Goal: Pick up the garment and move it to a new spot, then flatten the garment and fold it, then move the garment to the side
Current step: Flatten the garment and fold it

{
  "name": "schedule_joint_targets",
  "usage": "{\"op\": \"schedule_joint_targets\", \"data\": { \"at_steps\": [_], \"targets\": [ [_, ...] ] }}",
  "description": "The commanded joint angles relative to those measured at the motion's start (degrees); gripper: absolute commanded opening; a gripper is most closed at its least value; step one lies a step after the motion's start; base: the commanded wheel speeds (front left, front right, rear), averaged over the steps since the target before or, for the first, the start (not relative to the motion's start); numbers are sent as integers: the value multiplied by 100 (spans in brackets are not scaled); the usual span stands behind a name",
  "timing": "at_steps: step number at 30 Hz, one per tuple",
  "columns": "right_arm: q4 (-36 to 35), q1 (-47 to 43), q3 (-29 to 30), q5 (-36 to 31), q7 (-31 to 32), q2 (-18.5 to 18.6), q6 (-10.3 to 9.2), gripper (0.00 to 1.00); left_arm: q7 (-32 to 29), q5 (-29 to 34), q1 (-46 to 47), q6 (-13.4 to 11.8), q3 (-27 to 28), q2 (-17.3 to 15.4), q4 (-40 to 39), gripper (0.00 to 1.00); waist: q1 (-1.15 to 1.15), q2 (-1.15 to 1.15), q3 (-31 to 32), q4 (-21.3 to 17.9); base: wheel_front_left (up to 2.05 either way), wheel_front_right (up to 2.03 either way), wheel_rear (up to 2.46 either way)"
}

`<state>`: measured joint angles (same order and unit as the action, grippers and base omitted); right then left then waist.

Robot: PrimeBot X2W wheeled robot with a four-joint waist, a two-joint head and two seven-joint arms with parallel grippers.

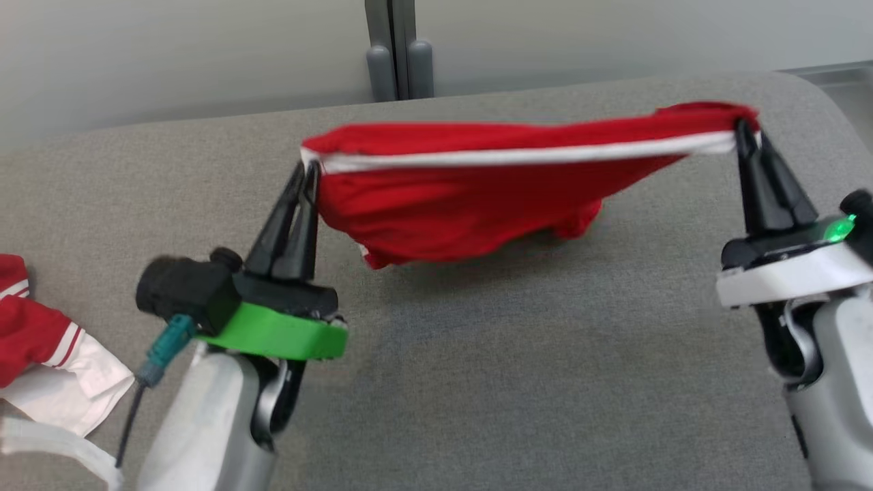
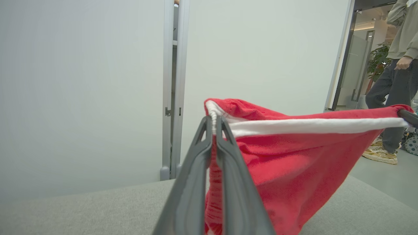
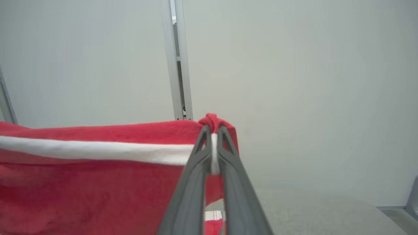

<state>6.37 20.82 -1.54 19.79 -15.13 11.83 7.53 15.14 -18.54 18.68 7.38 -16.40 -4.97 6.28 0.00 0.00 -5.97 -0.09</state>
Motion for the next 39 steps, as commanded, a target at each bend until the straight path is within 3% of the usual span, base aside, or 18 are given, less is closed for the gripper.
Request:
{"op": "schedule_joint_targets", "data": {
  "at_steps": [1,8,15,20,27,32,39],
  "targets": [
    [-111,214,-44,191,5,186,-8,0,0,-84,298,12,-28,-200,-169,0,0,0,128,23,0,0,0],
    [-709,1197,142,902,786,642,-9,0,-294,-392,1572,12,-64,-811,-482,0,0,0,-16,20,0,0,0],
    [-532,2223,121,979,1450,613,-9,0,-693,-506,2680,2,61,-913,-31,0,0,0,-819,-54,0,0,0],
    [136,3214,6,771,1328,427,-9,0,-491,-428,3483,-75,137,-780,671,0,0,0,-1519,-99,0,0,0],
    [1431,4601,54,274,470,273,-12,0,-27,-258,4575,-205,387,-553,1575,0,0,0,-1999,-70,0,0,0],
    [2072,4404,-106,283,206,185,-12,0,13,-210,4188,-131,521,-375,1846,0,0,0,-1937,-85,0,0,0],
    [2707,2886,-258,695,58,79,-16,0,12,-379,2358,-38,679,-91,2195,0,0,0,-1656,-192,0,0,0]
  ]
}}
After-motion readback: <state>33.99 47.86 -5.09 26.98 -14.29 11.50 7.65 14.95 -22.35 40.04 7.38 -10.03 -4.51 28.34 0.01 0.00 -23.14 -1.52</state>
